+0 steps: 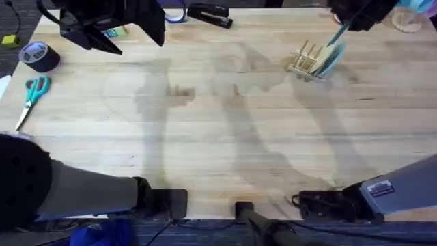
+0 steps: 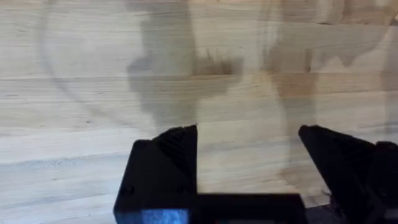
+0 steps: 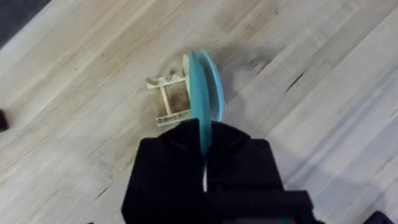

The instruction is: Pick up the plates from the table one by one and place each into a slot on the dish rack.

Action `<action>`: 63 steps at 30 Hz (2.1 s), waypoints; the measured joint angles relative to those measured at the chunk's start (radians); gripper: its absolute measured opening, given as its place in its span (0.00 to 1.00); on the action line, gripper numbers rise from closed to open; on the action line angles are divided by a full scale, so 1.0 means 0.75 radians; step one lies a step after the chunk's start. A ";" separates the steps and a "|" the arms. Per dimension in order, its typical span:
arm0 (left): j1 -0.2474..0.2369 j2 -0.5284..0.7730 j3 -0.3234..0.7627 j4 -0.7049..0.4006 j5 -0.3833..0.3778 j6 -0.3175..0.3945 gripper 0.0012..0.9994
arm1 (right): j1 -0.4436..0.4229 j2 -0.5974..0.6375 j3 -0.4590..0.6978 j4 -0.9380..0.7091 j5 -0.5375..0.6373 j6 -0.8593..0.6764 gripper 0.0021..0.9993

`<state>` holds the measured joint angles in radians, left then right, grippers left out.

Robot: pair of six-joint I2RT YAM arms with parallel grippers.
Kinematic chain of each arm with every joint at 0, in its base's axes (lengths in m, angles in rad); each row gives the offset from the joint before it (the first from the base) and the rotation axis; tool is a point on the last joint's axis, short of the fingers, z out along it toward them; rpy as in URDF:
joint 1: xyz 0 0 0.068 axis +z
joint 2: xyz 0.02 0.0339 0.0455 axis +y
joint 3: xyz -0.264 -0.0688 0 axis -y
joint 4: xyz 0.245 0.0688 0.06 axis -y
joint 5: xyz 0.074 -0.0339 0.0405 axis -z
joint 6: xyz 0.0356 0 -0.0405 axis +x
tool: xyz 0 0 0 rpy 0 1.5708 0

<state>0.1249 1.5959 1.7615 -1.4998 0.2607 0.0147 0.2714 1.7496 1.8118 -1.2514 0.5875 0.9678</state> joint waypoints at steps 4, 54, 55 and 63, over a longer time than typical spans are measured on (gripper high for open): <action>0.000 0.000 0.000 0.000 0.000 0.000 0.99 | 0.000 0.066 0.000 0.001 -0.001 -0.001 0.03; 0.000 0.000 0.000 0.000 0.000 0.000 0.99 | -0.009 0.253 0.110 0.005 -0.001 -0.110 0.03; 0.000 0.000 0.000 0.000 0.000 0.000 0.99 | -0.009 0.246 0.123 0.005 -0.001 -0.110 0.03; 0.000 0.000 0.000 0.000 0.000 0.000 0.99 | -0.009 0.196 0.186 0.005 -0.001 -0.111 0.03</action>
<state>0.1249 1.5959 1.7615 -1.4998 0.2607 0.0147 0.2649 1.8966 1.9514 -1.2480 0.5869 0.8848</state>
